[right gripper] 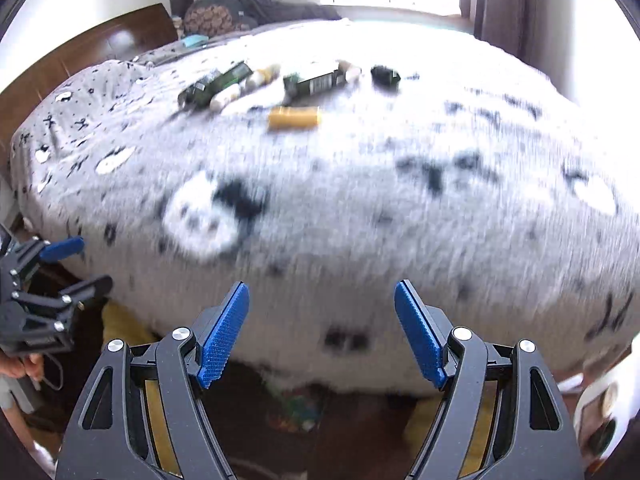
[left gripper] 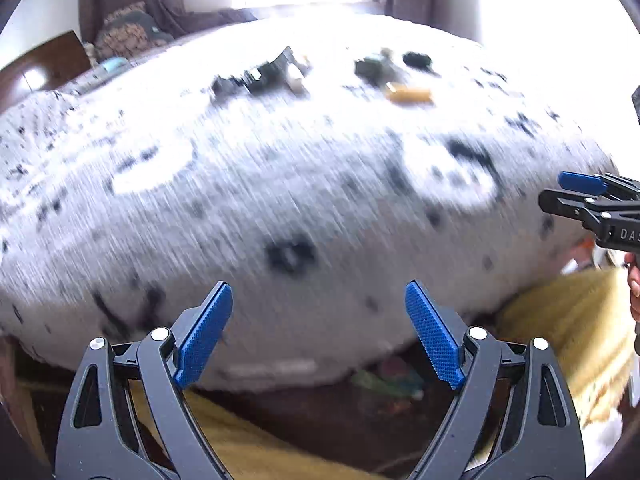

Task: Collect trash
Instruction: 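Open both grippers to drop the tin and wipe pack into the bin, then grasp the white stick with the left gripper while the right gripper grasps the yellow cap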

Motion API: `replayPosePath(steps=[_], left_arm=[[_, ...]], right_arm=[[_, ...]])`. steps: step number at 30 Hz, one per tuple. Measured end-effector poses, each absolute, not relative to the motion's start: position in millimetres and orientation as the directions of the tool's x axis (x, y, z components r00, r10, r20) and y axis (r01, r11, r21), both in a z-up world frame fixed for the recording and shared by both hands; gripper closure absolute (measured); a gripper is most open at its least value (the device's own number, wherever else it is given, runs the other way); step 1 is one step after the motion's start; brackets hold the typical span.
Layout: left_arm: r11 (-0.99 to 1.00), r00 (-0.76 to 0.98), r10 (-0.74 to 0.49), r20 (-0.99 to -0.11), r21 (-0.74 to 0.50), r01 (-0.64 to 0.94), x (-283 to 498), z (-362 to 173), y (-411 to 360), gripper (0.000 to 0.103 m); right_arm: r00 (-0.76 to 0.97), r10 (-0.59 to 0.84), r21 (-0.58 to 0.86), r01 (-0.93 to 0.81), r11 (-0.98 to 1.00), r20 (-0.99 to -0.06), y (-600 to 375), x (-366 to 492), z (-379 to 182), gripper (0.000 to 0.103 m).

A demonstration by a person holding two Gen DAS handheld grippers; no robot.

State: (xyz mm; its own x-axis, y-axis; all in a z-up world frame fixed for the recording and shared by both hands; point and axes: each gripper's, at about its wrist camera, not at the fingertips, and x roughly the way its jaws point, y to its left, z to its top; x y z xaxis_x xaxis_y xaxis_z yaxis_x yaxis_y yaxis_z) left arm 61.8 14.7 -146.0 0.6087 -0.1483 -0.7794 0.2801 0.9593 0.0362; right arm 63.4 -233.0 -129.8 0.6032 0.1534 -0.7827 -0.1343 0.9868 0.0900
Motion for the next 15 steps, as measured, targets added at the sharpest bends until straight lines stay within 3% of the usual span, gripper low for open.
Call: replayPosePath(steps=[6, 15], left_arm=[[0.967, 0.639, -0.128, -0.759, 0.047, 0.249, 117.6, -133.4, 17.0, 0.021], [0.967, 0.616, -0.149, -0.774, 0.017, 0.255, 196.4, -139.0, -3.3, 0.031]], right_arm=[[0.627, 0.177, 0.072, -0.19, 0.979, -0.759, -223.9, 116.2, -116.8, 0.027], [0.62, 0.152, 0.004, -0.233, 0.972, -0.77, -203.9, 186.2, -123.9, 0.031]])
